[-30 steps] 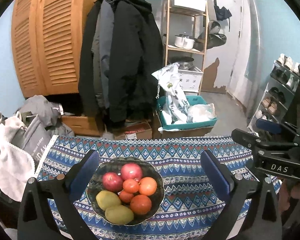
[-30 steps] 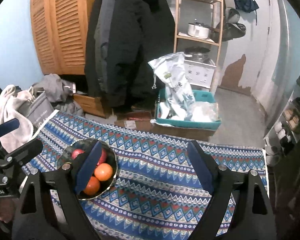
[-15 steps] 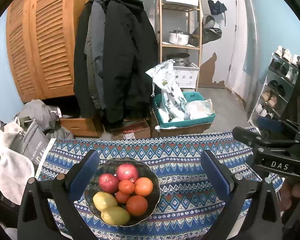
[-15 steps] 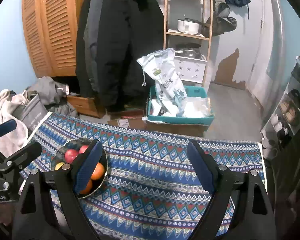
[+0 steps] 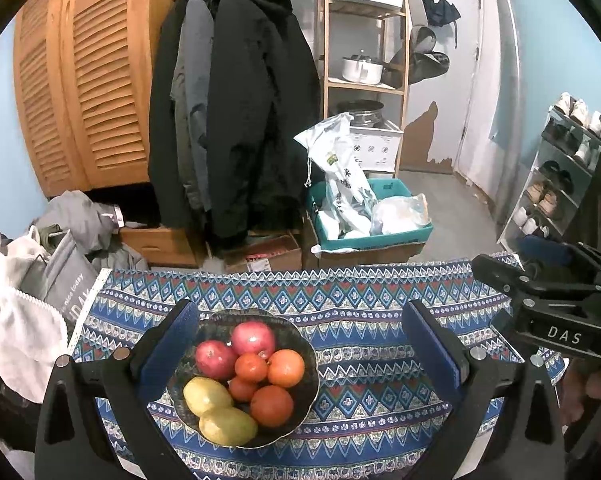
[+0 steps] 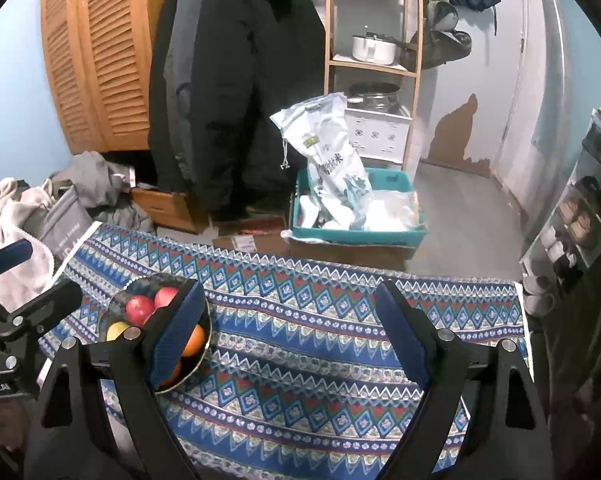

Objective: Organize fruits

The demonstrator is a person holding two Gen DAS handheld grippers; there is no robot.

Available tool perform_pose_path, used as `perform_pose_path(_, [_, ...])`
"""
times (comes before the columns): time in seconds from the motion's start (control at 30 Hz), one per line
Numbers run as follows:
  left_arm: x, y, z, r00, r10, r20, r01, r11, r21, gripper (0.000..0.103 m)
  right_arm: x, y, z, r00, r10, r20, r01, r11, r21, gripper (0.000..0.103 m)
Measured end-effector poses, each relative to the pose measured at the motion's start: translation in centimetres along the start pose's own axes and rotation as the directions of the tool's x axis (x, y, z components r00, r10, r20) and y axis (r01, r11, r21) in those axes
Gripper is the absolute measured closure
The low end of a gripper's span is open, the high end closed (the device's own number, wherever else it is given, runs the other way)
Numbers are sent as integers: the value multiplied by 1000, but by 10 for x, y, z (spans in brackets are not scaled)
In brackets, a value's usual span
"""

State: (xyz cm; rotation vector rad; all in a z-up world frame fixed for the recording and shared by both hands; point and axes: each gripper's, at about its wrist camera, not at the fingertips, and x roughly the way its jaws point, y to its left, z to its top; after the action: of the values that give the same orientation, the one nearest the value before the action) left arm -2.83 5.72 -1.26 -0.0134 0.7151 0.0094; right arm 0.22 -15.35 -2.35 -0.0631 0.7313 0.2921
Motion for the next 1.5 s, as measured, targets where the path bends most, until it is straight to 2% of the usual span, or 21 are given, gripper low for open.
perform_pose_path(0.6, [-3, 2, 1, 1000, 17, 0, -17, 999, -27, 1, 1, 0, -2, 1000, 0, -7, 0, 1000, -13, 17])
perform_pose_path(1.13, [-4, -5, 1, 998, 60, 12, -60, 998, 3, 1, 1, 2, -2, 1000, -2, -10, 2, 1000, -13, 17])
perform_pose_path(1.5, [-3, -1, 3, 998, 58, 7, -58, 998, -11, 1, 2, 2, -4, 1000, -2, -12, 2, 1000, -18, 17])
